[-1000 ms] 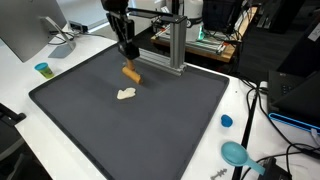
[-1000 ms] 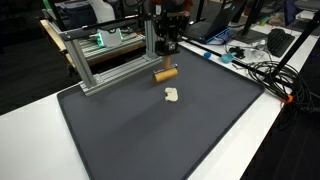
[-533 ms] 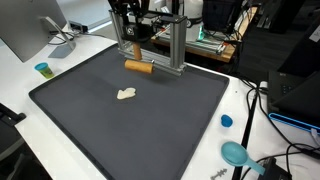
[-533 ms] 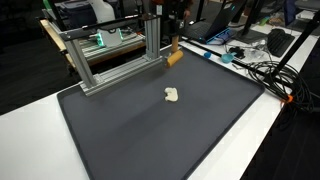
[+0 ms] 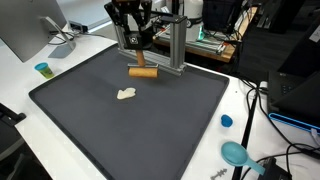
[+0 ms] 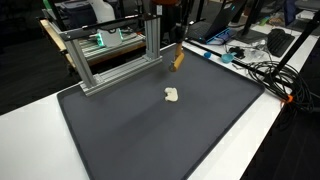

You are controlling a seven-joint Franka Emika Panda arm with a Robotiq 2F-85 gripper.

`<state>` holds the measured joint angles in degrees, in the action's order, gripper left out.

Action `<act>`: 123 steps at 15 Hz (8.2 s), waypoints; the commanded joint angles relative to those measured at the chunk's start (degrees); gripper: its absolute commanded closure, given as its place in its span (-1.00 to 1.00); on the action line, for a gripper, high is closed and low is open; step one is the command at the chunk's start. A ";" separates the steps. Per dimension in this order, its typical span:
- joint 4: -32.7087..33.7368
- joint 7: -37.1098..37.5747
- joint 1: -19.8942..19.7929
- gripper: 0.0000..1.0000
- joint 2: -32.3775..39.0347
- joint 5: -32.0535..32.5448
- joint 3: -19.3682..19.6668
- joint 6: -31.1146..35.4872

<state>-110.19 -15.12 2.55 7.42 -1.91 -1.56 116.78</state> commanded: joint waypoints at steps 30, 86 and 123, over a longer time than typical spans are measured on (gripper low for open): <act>0.07 -26.66 -4.98 0.57 11.23 5.79 -0.98 13.37; 7.44 -26.34 -9.42 0.57 13.99 -6.99 -5.31 11.10; -1.16 -8.93 -7.16 0.57 11.79 -4.11 -2.55 21.10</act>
<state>-112.20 -24.33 -4.83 17.84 -4.17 -3.18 136.31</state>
